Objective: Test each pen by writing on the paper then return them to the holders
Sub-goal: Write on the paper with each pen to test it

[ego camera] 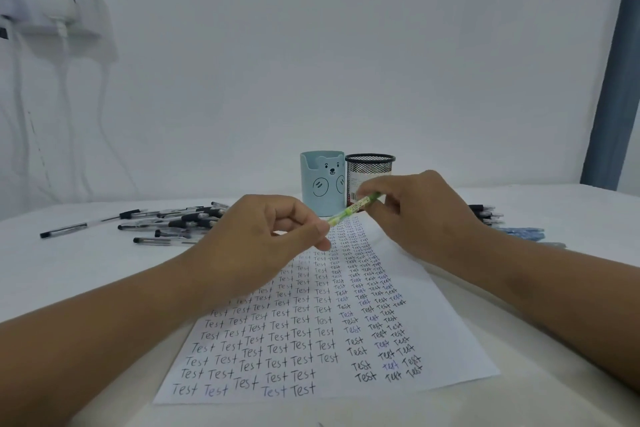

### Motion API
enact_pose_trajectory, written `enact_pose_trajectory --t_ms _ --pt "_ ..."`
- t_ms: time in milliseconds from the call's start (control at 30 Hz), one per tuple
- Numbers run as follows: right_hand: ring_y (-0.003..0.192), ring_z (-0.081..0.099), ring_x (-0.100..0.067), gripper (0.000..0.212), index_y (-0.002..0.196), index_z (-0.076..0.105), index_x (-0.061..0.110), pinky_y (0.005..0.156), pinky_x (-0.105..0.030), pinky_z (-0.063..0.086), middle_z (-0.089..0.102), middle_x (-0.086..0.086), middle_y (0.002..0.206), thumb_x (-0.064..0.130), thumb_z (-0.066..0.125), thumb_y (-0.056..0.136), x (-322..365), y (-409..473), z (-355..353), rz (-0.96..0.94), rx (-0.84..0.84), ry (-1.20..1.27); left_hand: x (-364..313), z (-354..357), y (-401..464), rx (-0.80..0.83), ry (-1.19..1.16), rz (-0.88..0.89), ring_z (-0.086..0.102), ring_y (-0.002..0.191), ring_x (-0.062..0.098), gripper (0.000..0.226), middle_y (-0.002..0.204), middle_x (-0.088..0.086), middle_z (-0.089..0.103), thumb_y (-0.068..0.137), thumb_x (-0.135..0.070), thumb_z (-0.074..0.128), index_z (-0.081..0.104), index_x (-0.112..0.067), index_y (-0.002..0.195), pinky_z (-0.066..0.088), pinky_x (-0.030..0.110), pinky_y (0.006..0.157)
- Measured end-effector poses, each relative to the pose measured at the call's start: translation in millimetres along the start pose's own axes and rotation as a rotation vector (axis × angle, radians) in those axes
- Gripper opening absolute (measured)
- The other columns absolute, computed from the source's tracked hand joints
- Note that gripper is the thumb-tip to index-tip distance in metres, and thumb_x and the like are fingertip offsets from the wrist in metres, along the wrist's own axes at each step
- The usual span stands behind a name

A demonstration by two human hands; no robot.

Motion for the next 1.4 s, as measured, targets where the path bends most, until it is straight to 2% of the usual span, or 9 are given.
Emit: enact_pose_trajectory --t_ms 67,100,167,300,400,500,600,767,1400 --pt "0.047 0.048 -0.004 0.017 0.093 0.075 0.035 0.052 -0.024 0.032 0.05 0.017 0.045 0.038 0.059 0.097 -3 1 -3 0.04 0.011 -0.039 4 5 -1 0.065 0.026 -0.008 0.071 0.095 0.012 0.029 0.099 -0.018 0.077 0.083 -0.053 0.064 0.073 -0.03 0.099 0.054 0.041 0.098" --pt "0.046 0.046 -0.006 0.025 0.082 0.072 0.036 0.052 -0.025 0.032 0.049 0.015 0.045 0.044 0.055 0.097 -6 1 -3 0.074 0.036 -0.031 6 8 -1 0.1 0.07 -0.007 0.069 0.101 0.006 0.033 0.104 -0.021 0.074 0.08 -0.059 0.062 0.072 -0.037 0.101 0.051 0.038 0.101" --pt "0.044 0.045 -0.006 0.039 0.064 0.066 0.035 0.053 -0.026 0.034 0.047 0.011 0.042 0.052 0.054 0.097 -11 -3 -4 0.182 0.059 0.121 11 14 -3 0.189 0.232 0.01 0.061 0.11 -0.005 0.038 0.114 -0.03 0.067 0.074 -0.071 0.061 0.066 -0.051 0.106 0.047 0.03 0.101" --pt "0.043 0.047 -0.014 0.03 0.079 0.075 0.007 0.04 -0.02 0.033 0.062 -0.007 0.06 0.031 0.065 0.094 -10 -17 20 0.429 0.284 0.836 15 30 -8 0.368 0.402 0.064 0.044 0.123 -0.018 0.047 0.125 -0.04 0.053 0.073 -0.071 0.068 0.062 -0.054 0.116 0.034 0.022 0.108" --pt "0.04 0.043 -0.015 0.02 0.059 0.066 0.018 0.035 -0.017 0.026 0.059 -0.009 0.06 0.026 0.074 0.075 7 -30 36 0.425 0.497 0.983 14 32 -8 0.381 0.423 0.09 0.042 0.124 -0.017 0.049 0.127 -0.04 0.051 0.073 -0.073 0.067 0.06 -0.055 0.117 0.034 0.025 0.112" --pt "0.036 0.03 -0.015 0.039 0.049 0.046 0.02 0.038 -0.016 0.019 0.046 -0.008 0.049 0.029 0.078 0.069 9 -40 45 0.412 0.56 0.946 15 33 -7 0.38 0.447 0.098 0.041 0.124 -0.018 0.051 0.127 -0.04 0.05 0.072 -0.076 0.063 0.059 -0.056 0.118 0.034 0.026 0.112" --pt "0.038 0.031 -0.016 0.046 0.05 0.041 0.017 0.038 -0.017 0.025 0.043 -0.01 0.051 0.032 0.081 0.065 13 -45 49 0.367 0.6 0.864 17 34 -5 0.381 0.453 0.096 0.041 0.124 -0.017 0.051 0.127 -0.04 0.05 0.07 -0.077 0.062 0.058 -0.057 0.117 0.034 0.028 0.113" --pt "0.038 0.035 -0.016 0.054 0.051 0.034 0.012 0.04 -0.019 0.034 0.029 -0.004 0.043 0.0 0.078 0.08 20 -45 42 0.248 0.579 0.699 20 33 -4 0.381 0.453 0.085 0.041 0.126 -0.016 0.051 0.128 -0.04 0.05 0.071 -0.078 0.061 0.056 -0.059 0.118 0.034 0.034 0.115" --pt "0.039 0.049 -0.014 0.04 0.052 0.045 0.004 0.044 -0.019 0.039 0.041 -0.015 0.052 -0.005 0.072 0.08 26 -46 42 0.146 0.62 0.542 18 33 -4 0.385 0.448 0.094 0.041 0.128 -0.014 0.052 0.131 -0.04 0.049 0.07 -0.079 0.059 0.056 -0.06 0.118 0.033 0.034 0.117"
Point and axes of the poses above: each hand's wrist, its own y-axis towards the middle knuckle, its own z-axis out of the palm, x = y × z, the point moved 10 cm from there along y, towards the middle knuckle
